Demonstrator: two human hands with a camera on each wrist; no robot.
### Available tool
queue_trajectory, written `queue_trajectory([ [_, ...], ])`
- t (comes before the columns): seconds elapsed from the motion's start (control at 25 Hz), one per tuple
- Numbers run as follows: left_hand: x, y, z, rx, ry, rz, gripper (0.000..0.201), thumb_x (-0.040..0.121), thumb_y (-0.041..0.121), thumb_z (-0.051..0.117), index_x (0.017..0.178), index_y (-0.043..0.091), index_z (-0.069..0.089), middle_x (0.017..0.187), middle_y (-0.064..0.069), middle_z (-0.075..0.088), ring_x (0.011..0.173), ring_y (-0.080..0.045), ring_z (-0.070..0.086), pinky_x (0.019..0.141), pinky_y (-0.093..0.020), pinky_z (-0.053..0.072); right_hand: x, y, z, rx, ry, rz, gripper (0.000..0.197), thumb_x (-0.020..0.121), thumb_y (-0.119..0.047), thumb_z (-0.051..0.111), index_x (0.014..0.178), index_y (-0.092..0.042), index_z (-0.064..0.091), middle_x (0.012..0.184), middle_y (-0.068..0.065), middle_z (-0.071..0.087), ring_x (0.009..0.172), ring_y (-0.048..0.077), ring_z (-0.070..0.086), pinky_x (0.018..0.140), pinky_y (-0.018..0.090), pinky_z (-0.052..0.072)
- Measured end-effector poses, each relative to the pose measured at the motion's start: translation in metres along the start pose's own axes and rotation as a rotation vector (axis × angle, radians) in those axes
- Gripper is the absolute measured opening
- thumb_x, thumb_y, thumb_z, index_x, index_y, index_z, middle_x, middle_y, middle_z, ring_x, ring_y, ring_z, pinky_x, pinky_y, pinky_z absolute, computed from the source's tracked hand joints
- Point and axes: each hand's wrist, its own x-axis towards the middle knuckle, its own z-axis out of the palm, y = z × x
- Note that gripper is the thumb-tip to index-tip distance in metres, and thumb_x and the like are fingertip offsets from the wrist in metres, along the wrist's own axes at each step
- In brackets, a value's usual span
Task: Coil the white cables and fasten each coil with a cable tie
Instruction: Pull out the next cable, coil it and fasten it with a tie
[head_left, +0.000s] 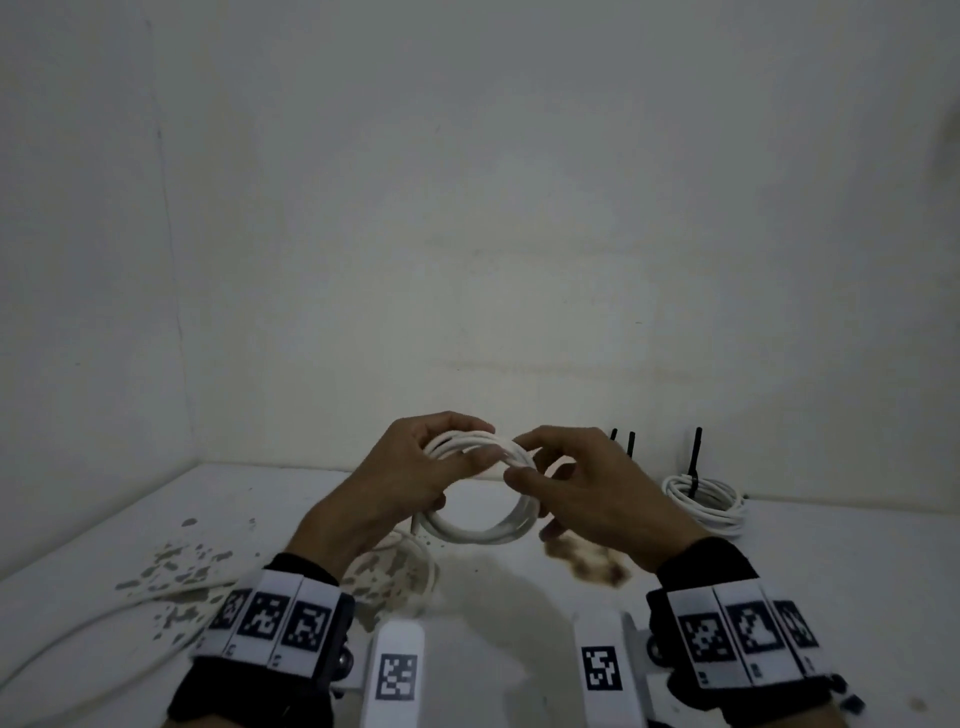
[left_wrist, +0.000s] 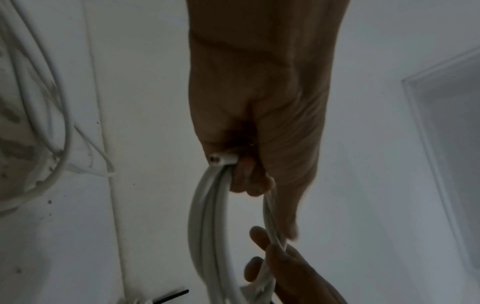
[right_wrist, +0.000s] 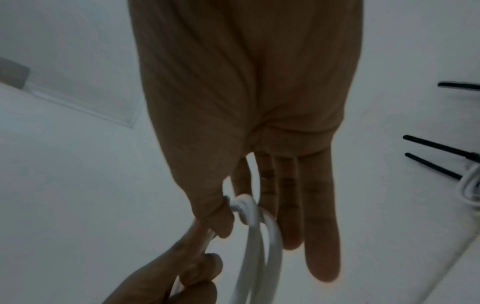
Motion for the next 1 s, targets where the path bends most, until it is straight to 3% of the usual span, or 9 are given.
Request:
queue_trajectory([
  [0.12,0.003,-0.009,-0.013,0.141,0.135,0.037,0.014,0.088,0.028,0.07,0.097,0.018,0.075,0.061,0.018,0.065,0.052,0.001,0.056,0.051,-0.016,0.041,0.001,0.004,-0.019,-0.049,0.28,-0.091,0.014,0.09,-0.01,0.066,0.089,-0.022,0.074,0.07,0.001,0.07,0.051,0.02,0.069,0.053,0.048,0.059],
  [0.2,0.002,-0.011,-0.019,0.108,0.185,0.004,0.017,0.092,0.027,0.066,0.097,0.012,0.074,0.046,0.012,0.054,0.038,-0.003,0.043,0.041,-0.017,0.035,0.0,0.005,-0.026,-0.044,0.247,-0.07,0.014,0.09,-0.011,0.066,0.091,-0.023,0.074,0.073,0.003,0.071,0.053,0.021,0.069,0.055,0.048,0.06],
  [0.32,0.003,-0.01,-0.02,0.038,0.201,-0.066,0.026,0.093,0.035,0.062,0.096,0.013,0.075,0.045,0.004,0.035,0.039,-0.012,0.029,0.042,-0.022,0.027,0.0,0.001,-0.015,0.062,0.188,0.0,0.006,0.089,-0.022,0.071,0.095,-0.024,0.071,0.078,0.007,0.07,0.058,0.023,0.069,0.054,0.047,0.061],
  [0.44,0.002,-0.007,-0.01,0.028,0.129,-0.117,0.032,0.095,0.04,0.058,0.095,0.013,0.074,0.046,0.007,0.035,0.04,-0.011,0.03,0.045,-0.025,0.028,0.002,-0.004,0.004,-0.061,0.086,-0.058,0.034,0.076,-0.039,0.084,0.105,-0.031,0.069,0.088,-0.005,0.069,0.067,0.013,0.069,0.057,0.03,0.059],
  [0.56,0.001,-0.003,-0.002,-0.05,0.081,-0.168,0.03,0.096,0.037,0.057,0.099,0.011,0.073,0.049,0.006,0.033,0.041,-0.009,0.028,0.044,-0.024,0.028,0.002,-0.006,0.013,-0.234,0.067,-0.131,0.041,0.069,-0.026,0.09,0.103,-0.032,0.068,0.085,-0.011,0.07,0.065,0.005,0.067,0.061,0.019,0.057],
  [0.84,0.003,-0.003,0.01,-0.165,0.109,-0.231,0.025,0.095,0.032,0.061,0.102,0.012,0.073,0.048,0.007,0.034,0.04,-0.008,0.028,0.041,-0.021,0.029,0.008,0.001,0.029,-0.536,0.143,-0.172,0.005,0.087,-0.017,0.067,0.089,-0.013,0.069,0.084,0.003,0.071,0.074,0.019,0.066,0.073,0.037,0.058],
  [0.92,0.003,-0.004,0.008,-0.154,0.149,-0.244,0.019,0.091,0.035,0.066,0.098,0.018,0.074,0.051,0.005,0.039,0.042,-0.01,0.029,0.043,-0.022,0.03,0.008,0.003,0.032,-0.489,0.153,-0.16,0.005,0.088,-0.017,0.065,0.087,-0.013,0.066,0.082,0.004,0.07,0.073,0.02,0.066,0.07,0.038,0.058],
  [1.0,0.003,-0.004,0.004,-0.118,0.184,-0.232,0.019,0.085,0.043,0.071,0.091,0.025,0.075,0.057,0.0,0.042,0.045,-0.011,0.031,0.045,-0.024,0.032,0.007,0.003,0.029,-0.373,0.178,-0.153,0.006,0.086,-0.019,0.068,0.085,-0.016,0.063,0.078,0.001,0.068,0.071,0.016,0.065,0.066,0.031,0.057],
])
